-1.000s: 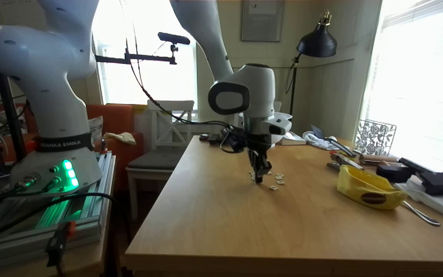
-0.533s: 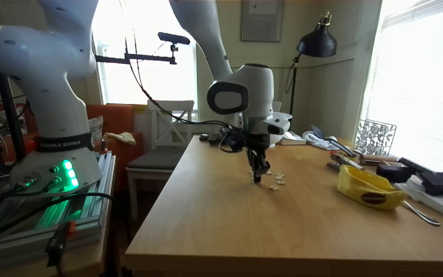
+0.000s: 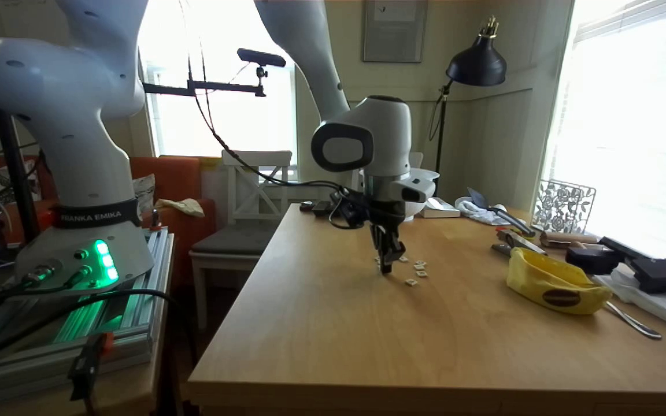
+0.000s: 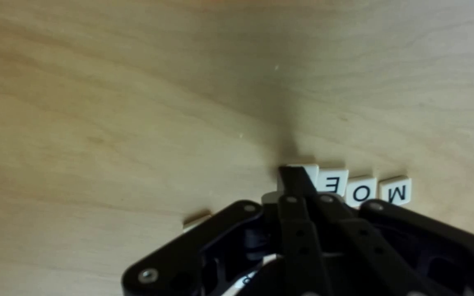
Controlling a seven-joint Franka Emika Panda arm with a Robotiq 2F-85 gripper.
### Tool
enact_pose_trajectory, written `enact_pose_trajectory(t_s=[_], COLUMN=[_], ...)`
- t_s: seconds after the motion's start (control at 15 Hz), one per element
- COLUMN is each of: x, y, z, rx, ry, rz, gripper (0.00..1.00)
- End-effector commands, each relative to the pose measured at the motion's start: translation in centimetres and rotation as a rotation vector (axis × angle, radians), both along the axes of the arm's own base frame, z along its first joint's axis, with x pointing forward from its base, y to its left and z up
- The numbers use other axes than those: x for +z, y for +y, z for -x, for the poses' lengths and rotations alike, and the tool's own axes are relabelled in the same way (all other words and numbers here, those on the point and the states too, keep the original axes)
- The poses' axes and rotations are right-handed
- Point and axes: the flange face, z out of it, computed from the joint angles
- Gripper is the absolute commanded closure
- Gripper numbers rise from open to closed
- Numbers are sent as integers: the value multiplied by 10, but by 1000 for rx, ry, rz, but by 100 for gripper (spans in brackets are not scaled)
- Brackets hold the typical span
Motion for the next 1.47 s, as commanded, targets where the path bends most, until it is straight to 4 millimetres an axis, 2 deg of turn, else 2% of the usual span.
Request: enact_pose_trajectory(t_s=[0.0, 1.4], x=[-24, -23], y=[7, 16], z=[7, -5], rx=[-6, -26], ry=[38, 31], rz=[-34, -20], gripper=[100, 100])
